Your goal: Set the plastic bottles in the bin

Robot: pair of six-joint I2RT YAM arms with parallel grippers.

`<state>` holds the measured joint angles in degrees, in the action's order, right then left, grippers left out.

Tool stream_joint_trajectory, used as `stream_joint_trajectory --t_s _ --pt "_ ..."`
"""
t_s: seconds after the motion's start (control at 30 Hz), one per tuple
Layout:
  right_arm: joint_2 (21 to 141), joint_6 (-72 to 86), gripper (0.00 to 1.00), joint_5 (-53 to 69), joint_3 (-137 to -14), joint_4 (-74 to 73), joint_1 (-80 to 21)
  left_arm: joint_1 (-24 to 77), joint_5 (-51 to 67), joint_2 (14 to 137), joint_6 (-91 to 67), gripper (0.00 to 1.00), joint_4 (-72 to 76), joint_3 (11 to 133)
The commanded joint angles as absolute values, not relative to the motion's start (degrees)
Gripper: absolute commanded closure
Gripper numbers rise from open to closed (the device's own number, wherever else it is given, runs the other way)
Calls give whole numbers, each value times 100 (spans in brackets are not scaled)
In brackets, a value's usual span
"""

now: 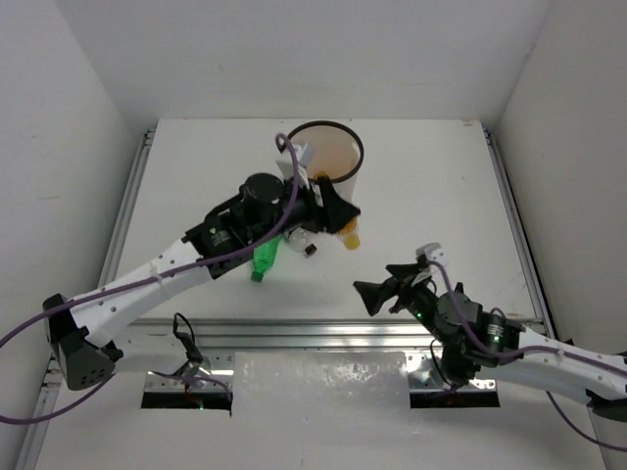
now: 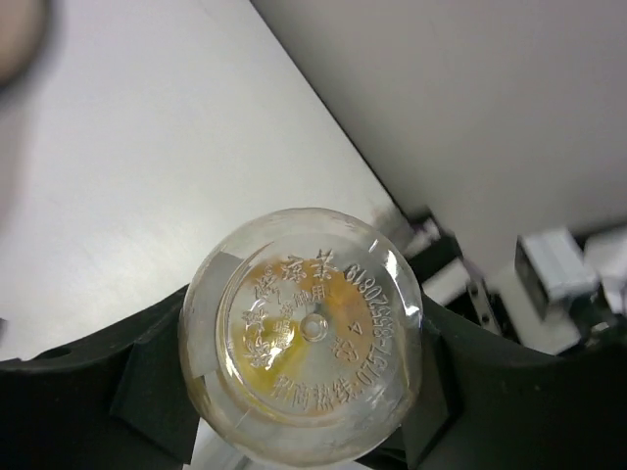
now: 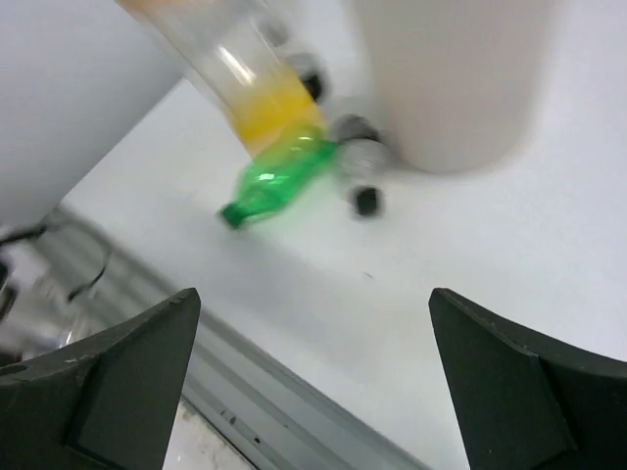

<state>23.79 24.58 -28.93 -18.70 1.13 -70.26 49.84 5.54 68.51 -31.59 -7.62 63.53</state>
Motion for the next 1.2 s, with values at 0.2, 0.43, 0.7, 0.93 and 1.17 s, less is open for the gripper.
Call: stream_joint_trajectory --t_s 0.2,0.43,0.7,0.93,1.17 --pt "520 5696 1 -5713 -2329 -4289 -7014 3685 -1995 8390 -2444 97 -2241 9603" --pt "403 5213 1 -5432 -2443 -4184 -7014 3120 -1389 10159 -2268 10 -2891 11283" --pt "1712 4527 1 -5107 -2716 -3815 -7014 2787 -2464 9521 -2460 0 -3444 11137" --pt "1872 4149 1 -4773 -2417 -3147 -7022 1654 -2489 8569 -3243 0 -3613 9151" --pt "2039 4017 1 -4614 -2400 -2971 -7014 1055 -1153 9455 -3199 3 -3164 8561"
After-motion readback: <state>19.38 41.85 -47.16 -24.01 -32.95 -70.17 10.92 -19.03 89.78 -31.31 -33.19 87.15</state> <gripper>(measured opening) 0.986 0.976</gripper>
